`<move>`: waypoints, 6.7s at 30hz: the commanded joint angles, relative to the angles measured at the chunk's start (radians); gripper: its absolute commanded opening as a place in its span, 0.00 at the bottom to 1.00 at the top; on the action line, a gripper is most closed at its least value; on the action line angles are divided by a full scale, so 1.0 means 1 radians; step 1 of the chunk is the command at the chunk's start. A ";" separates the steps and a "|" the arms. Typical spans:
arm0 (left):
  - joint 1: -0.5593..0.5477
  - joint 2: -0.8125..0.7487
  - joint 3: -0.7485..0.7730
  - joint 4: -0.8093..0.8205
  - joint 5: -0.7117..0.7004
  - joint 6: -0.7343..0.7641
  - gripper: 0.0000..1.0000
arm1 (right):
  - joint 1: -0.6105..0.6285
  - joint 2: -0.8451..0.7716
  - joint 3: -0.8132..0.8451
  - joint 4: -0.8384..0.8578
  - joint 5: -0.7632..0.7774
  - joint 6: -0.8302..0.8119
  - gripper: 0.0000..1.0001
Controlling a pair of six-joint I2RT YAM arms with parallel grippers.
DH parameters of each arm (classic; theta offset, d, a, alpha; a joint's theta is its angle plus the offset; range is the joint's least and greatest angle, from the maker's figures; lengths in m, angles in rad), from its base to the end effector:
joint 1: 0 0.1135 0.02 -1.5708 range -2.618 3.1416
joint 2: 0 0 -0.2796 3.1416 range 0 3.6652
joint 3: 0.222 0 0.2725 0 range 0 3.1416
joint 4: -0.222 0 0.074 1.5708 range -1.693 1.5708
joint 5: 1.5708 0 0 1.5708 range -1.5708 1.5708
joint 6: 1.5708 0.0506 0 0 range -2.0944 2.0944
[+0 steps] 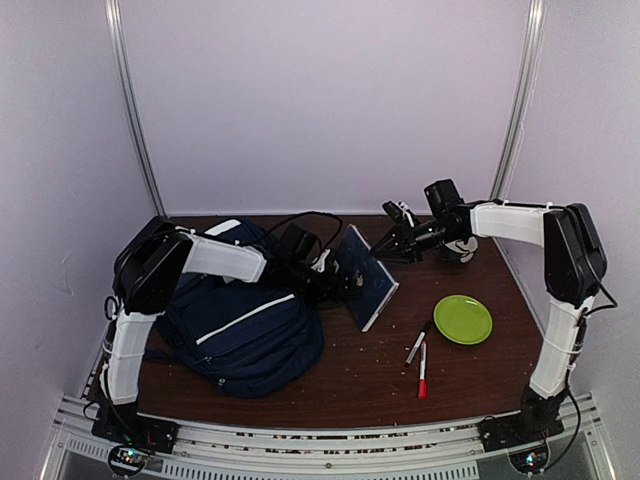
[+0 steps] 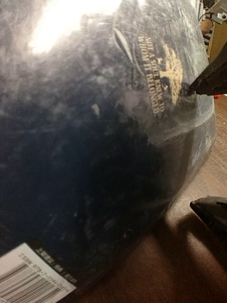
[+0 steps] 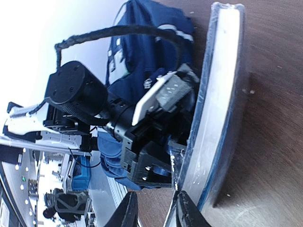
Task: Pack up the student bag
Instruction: Pick up the book from the center of the board, then pick up the largest pocket of the bag from the student bag, then place the book in the largest pocket of the bag.
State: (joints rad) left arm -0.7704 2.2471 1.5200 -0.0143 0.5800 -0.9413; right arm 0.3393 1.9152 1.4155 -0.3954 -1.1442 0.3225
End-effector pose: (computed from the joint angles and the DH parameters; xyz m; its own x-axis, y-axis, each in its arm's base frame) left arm 0.3533 -0.3815 0.1211 -0.9907 0.0192 -0.1351 0.1220 0.5678 -0.8141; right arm 0.3957 0.1885 0.2279 -0.9117 -0.1827 -0.3681 -0.4067 0.2726 0.8719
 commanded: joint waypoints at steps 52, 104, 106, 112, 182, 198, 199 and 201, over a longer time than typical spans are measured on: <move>-0.041 0.006 0.250 -0.163 -0.114 0.107 0.75 | 0.130 -0.026 0.165 -0.486 0.314 -0.320 0.79; -0.080 -0.106 0.317 -0.396 -0.249 0.379 0.73 | -0.216 0.146 0.070 -0.348 -0.005 -0.146 0.05; -0.086 -0.220 0.256 -0.443 -0.340 0.462 0.73 | -0.217 0.105 0.061 -0.337 -0.035 -0.147 0.03; -0.151 -0.515 0.021 -0.607 -0.640 0.662 0.75 | -0.215 0.002 0.042 -0.331 -0.080 -0.175 0.00; -0.301 -0.867 -0.119 -0.909 -1.422 0.306 0.00 | 0.265 -0.252 -0.272 0.267 -0.254 0.320 0.00; -0.317 -0.950 -0.167 -0.678 -1.336 0.424 0.00 | 0.406 -0.040 -0.153 0.710 -0.210 0.836 0.00; -0.323 -0.956 -0.175 -0.660 -1.328 0.439 0.00 | 0.408 -0.018 -0.157 0.847 -0.203 0.948 0.00; -0.329 -0.964 -0.189 -0.631 -1.308 0.459 0.00 | 0.415 0.048 -0.151 1.210 -0.193 1.253 0.00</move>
State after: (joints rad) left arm -1.0805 1.3460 1.3270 -0.8906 -0.7128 -0.5365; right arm 0.7464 1.9041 1.2091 0.1833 -1.3239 1.1072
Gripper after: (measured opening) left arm 0.054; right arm 0.219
